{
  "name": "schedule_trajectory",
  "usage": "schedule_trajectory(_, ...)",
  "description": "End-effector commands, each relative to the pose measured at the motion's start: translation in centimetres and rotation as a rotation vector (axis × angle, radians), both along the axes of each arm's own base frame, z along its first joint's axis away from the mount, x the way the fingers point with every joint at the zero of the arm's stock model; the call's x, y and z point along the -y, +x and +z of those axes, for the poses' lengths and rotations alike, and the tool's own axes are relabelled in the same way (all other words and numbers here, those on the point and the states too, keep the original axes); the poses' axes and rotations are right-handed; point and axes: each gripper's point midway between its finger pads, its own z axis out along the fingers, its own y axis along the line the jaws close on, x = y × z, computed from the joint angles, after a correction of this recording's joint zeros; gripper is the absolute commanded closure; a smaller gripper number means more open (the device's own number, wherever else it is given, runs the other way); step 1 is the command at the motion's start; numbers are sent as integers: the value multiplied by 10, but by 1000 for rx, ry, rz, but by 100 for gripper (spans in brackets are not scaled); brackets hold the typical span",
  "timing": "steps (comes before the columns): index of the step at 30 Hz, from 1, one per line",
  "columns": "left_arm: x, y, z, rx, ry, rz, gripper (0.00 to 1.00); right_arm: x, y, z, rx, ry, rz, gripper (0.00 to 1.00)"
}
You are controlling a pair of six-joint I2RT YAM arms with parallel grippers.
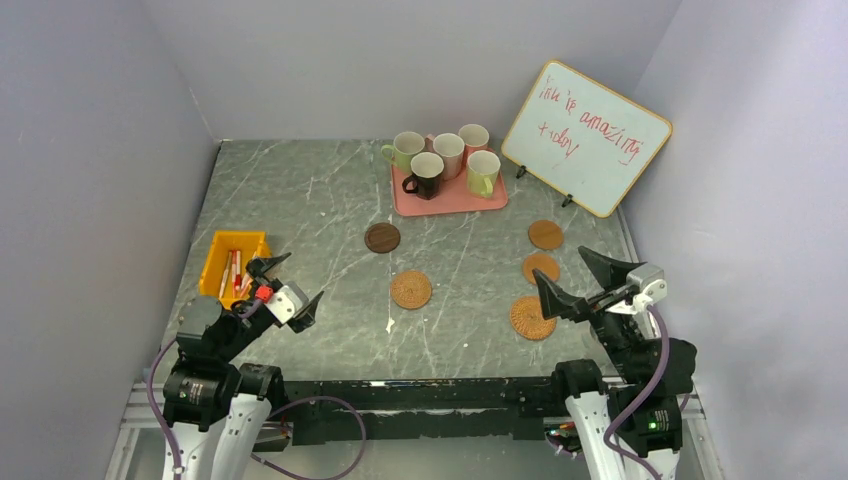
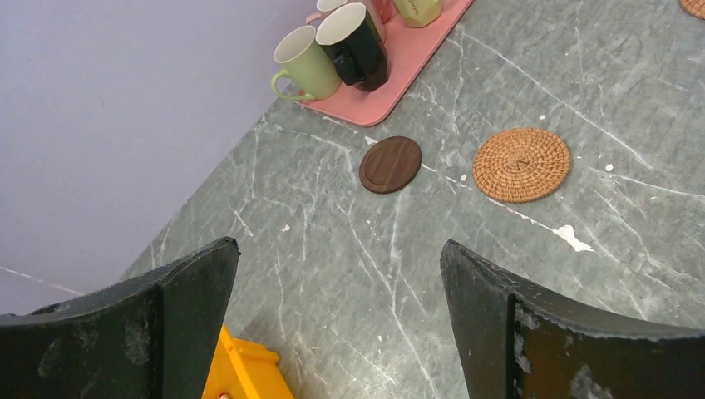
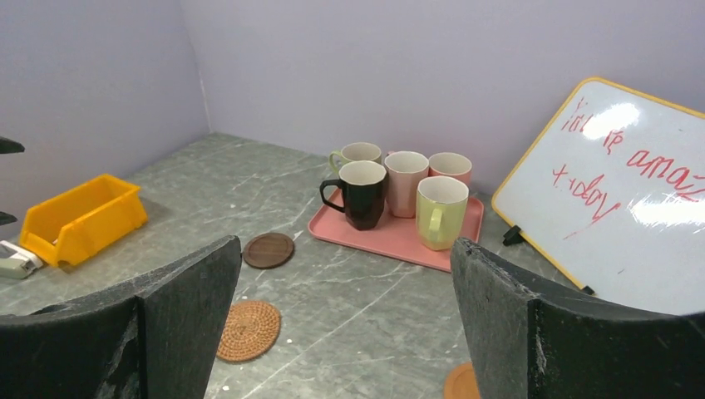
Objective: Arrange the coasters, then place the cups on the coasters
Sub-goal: Move the coaster to the center of the board.
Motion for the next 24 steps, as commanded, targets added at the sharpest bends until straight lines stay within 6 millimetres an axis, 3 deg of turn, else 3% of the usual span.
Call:
schedule_trajectory(1, 2, -2, 10, 24, -2, -15, 4, 0, -2, 14, 51, -3, 3, 0)
schedule_trajectory(4, 2, -2, 10, 28, -1, -16, 4, -11, -2, -2, 82, -163, 64, 0)
schedule_trajectory(8, 2, -2, 10, 27, -1, -16, 4, -37, -11, -45, 133, -447, 256, 0)
schedule_trajectory(20, 2, -1, 10, 23, -7, -11, 4, -42, -17, -49, 141, -469, 296, 0)
schedule_trajectory(24, 0, 3, 11, 15, -22, 9, 4, -39, -5, -45, 68, -391, 268, 0)
